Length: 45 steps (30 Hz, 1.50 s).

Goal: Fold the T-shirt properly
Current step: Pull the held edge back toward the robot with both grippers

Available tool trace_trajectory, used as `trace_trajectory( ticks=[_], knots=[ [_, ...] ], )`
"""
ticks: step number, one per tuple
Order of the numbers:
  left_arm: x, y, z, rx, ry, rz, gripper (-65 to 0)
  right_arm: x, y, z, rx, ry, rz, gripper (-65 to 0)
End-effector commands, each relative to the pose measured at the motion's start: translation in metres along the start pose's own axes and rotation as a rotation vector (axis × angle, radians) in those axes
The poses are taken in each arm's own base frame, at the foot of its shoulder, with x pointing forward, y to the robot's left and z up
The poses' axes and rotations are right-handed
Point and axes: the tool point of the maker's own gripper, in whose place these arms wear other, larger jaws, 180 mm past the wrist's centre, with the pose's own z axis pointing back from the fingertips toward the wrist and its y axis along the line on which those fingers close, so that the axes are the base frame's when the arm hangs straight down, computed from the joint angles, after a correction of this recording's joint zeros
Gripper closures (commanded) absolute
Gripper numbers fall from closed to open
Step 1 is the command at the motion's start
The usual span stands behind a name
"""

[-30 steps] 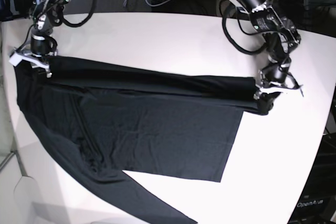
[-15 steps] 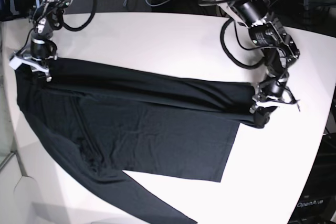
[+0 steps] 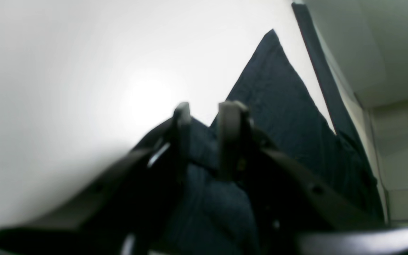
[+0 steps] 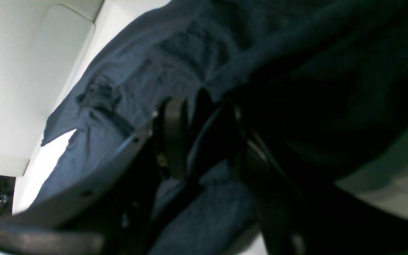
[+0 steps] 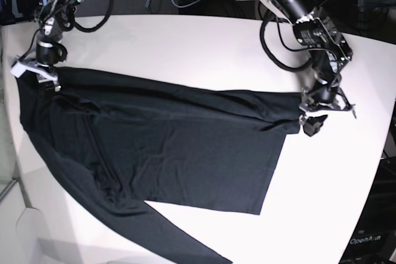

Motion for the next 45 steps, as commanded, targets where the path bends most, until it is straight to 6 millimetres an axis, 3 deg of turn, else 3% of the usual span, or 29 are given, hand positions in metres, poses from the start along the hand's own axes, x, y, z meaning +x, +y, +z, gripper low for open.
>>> trace_trajectory(
  ticks=[1,8,14,18,20,23,29,33,38,42,45],
  knots=[
    [0.020,-0.012,-0.003,-0.038,-0.060,-0.010,-13.7,0.015,0.008,-0.002,0.029,-0.047,0.007,-19.2],
    [0.028,-0.020,0.000,-0.056,-0.073,-0.039,-13.7,0.018,0.007,-0.002,0.028,-0.055,0.005,-19.1],
    [0.012,-0.050,0.011,-0.146,-0.036,-0.104,-13.5,0.019,0.007,0.005,0.031,-0.048,0.028,-13.7],
    [0.002,-0.050,0.016,-0.147,-0.012,-0.123,-12.4,0.019,0.000,0.009,0.019,-0.036,0.044,-6.0],
    [-0.001,-0.047,0.017,-0.140,-0.005,-0.122,-6.5,0.021,-0.003,0.010,0.018,-0.028,0.063,-3.5],
    [-0.016,-0.044,0.014,-0.138,0.038,-0.104,-0.7,0.017,-0.004,0.011,0.030,0.008,0.104,-2.5],
    [-0.031,-0.056,0.009,-0.180,0.100,-0.157,-0.1,0.003,0.005,0.009,0.085,0.095,0.194,-2.5],
    [-0.038,-0.064,0.005,-0.211,0.141,-0.200,0.0,-0.008,-0.010,0.006,0.053,0.136,0.192,-2.5],
    [-0.044,-0.050,0.004,-0.186,0.181,-0.234,0.0,-0.014,-0.039,0.007,-0.006,0.182,0.209,-2.5],
    [-0.066,-0.028,0.001,-0.123,0.265,-0.300,-0.1,-0.019,-0.044,0.008,-0.019,0.210,0.296,-2.5],
    [-0.069,-0.025,0.000,-0.107,0.285,-0.345,-0.1,-0.027,-0.045,0.011,-0.027,0.226,0.329,-2.5]
  ],
)
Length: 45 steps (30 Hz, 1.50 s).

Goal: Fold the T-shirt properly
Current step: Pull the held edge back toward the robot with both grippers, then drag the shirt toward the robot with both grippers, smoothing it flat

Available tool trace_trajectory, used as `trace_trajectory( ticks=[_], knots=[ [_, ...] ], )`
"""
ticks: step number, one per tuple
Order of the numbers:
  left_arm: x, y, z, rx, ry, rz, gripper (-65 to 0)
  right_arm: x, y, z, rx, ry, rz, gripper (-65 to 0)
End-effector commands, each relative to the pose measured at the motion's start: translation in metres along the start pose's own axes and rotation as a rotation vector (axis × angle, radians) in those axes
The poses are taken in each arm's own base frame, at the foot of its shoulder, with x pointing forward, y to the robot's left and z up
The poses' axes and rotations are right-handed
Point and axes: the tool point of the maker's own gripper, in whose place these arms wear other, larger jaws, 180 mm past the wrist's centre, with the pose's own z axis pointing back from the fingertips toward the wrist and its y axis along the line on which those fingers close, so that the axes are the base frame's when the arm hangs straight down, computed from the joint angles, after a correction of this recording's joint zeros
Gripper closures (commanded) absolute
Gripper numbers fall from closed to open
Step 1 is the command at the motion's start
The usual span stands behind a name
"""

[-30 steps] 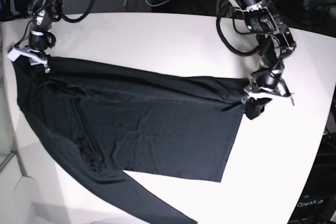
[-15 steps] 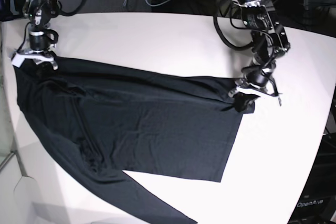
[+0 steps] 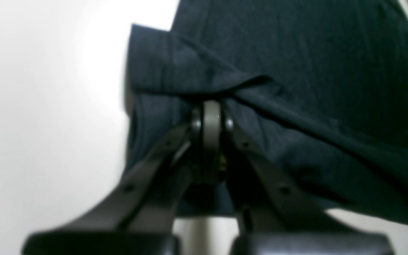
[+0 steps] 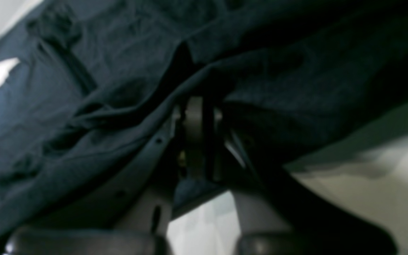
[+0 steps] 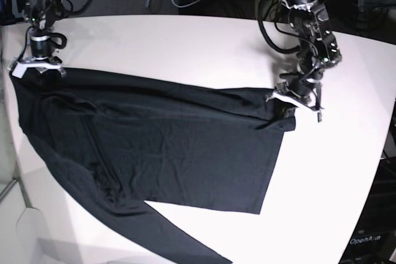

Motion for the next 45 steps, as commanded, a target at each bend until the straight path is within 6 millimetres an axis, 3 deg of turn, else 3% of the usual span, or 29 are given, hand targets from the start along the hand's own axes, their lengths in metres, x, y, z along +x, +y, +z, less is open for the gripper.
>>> trace_trajectory(
  ticks=[1,8,11,16,28,35,38,45],
  knots=[
    [0.012,-0.004,-0.001,-0.013,-0.030,-0.019,-0.1,-0.014,-0.006,0.003,-0.024,0.064,0.016,-2.5],
    [0.007,0.002,0.000,0.017,0.009,-0.089,-0.1,-0.023,-0.015,0.013,-0.042,0.088,0.024,-2.4],
    [0.007,0.002,0.007,0.022,0.004,-0.108,-0.2,-0.018,-0.010,0.016,-0.028,0.075,0.037,-2.4],
    [-0.003,-0.017,0.011,-0.021,0.025,-0.172,-0.2,-0.017,0.002,0.025,-0.009,0.056,0.031,-2.4],
    [-0.016,0.022,0.035,0.037,0.089,-0.245,0.0,-0.034,-0.016,0.047,-0.041,0.103,0.053,-1.2],
    [-0.023,0.034,0.049,0.058,0.114,-0.274,0.0,-0.043,-0.024,0.058,-0.056,0.129,0.058,-0.6],
    [-0.022,0.031,0.052,0.042,0.112,-0.298,0.0,-0.051,-0.024,0.064,-0.063,0.142,0.046,-0.6],
    [-0.047,0.028,0.065,-0.007,0.169,-0.326,0.0,-0.062,-0.035,0.078,-0.085,0.175,0.053,-0.6]
  ],
)
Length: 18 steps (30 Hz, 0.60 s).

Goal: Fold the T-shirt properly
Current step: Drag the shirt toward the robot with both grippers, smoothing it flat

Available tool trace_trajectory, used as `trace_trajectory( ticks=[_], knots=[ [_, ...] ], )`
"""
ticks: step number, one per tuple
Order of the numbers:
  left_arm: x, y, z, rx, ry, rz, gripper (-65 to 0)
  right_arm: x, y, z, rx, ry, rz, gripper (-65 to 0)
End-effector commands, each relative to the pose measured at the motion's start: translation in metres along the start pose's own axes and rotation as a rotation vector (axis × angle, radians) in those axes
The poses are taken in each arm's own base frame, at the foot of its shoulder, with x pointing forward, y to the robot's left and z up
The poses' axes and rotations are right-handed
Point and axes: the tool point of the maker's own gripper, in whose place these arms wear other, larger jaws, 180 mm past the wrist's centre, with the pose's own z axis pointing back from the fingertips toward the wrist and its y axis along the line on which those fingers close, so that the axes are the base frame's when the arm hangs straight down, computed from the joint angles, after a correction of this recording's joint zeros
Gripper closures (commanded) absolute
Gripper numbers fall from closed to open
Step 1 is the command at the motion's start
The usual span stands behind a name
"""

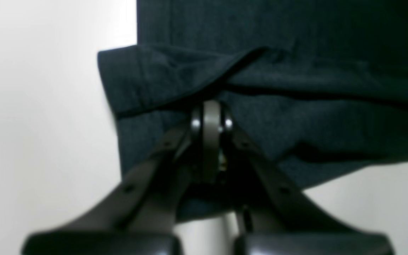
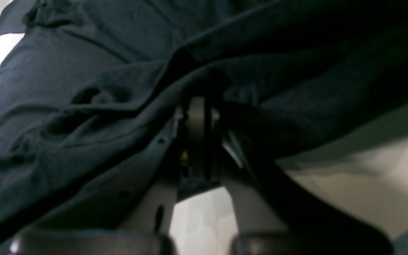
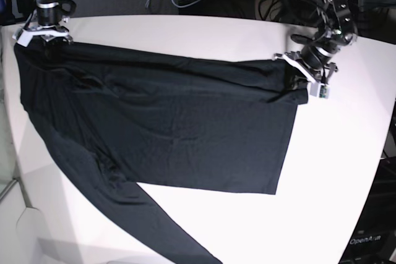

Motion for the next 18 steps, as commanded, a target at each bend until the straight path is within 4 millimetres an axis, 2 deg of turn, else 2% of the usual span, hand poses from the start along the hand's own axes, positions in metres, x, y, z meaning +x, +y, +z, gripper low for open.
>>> trace_trajectory(
  ticks=[1,8,10,12,18],
  knots=[
    [-0.013,0.003,0.004,0.009,0.055,-0.018,0.0,-0.031,-0.018,0.013,-0.062,0.139,0.033,-0.6],
    [-0.031,0.016,0.018,0.049,0.082,0.013,0.0,-0.036,-0.025,0.023,-0.073,0.157,0.044,-0.6],
    [-0.037,0.017,0.021,0.054,0.092,0.016,0.0,-0.034,-0.019,0.025,-0.042,0.154,0.051,-0.6],
    [-0.033,0.017,0.023,0.055,0.053,0.019,0.0,-0.040,-0.008,0.027,-0.002,0.154,0.033,-0.5],
    [-0.042,0.013,0.034,0.052,-0.008,0.031,0.0,-0.046,-0.008,0.033,0.005,0.168,0.027,-0.5]
  ],
)
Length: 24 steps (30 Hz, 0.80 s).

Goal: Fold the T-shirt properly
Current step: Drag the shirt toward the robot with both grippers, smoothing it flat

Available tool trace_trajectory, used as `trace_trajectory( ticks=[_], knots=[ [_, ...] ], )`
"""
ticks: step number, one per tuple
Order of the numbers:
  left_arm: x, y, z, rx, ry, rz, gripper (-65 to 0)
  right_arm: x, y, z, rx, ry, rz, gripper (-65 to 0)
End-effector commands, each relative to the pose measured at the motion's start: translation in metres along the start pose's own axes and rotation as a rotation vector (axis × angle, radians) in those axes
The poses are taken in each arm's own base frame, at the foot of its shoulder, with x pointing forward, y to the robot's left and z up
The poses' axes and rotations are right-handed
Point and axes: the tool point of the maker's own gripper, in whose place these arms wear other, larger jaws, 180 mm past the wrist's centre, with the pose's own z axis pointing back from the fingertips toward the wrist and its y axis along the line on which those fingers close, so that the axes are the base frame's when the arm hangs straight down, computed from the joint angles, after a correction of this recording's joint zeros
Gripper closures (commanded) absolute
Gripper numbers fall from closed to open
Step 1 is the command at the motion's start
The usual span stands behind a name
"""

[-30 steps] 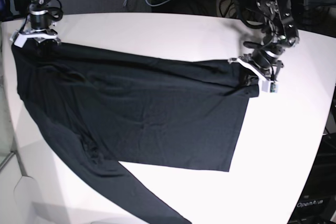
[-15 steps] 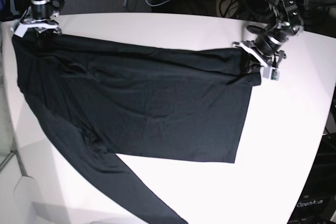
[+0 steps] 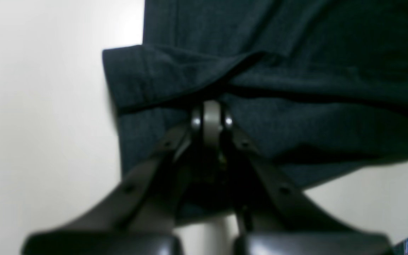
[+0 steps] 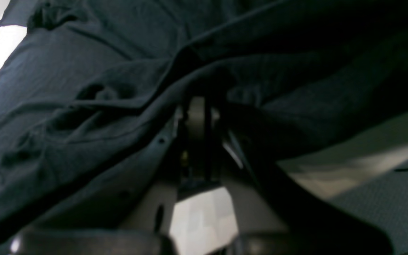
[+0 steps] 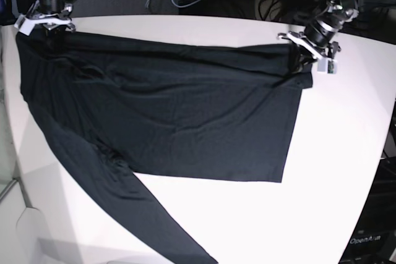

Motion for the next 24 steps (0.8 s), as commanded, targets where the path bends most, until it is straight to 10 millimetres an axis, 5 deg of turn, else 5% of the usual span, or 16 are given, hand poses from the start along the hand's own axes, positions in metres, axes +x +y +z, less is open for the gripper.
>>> trace_trajectory(
  ticks=[1,24],
  knots=[
    [-0.017,0.006,0.006,0.025,0.078,-0.025,0.0,-0.035,-0.010,0.013,-0.035,0.157,0.031,-0.5],
    [-0.043,0.028,0.035,0.051,0.168,-0.069,0.0,-0.047,-0.011,0.027,-0.026,0.185,0.025,-0.5]
  ],
)
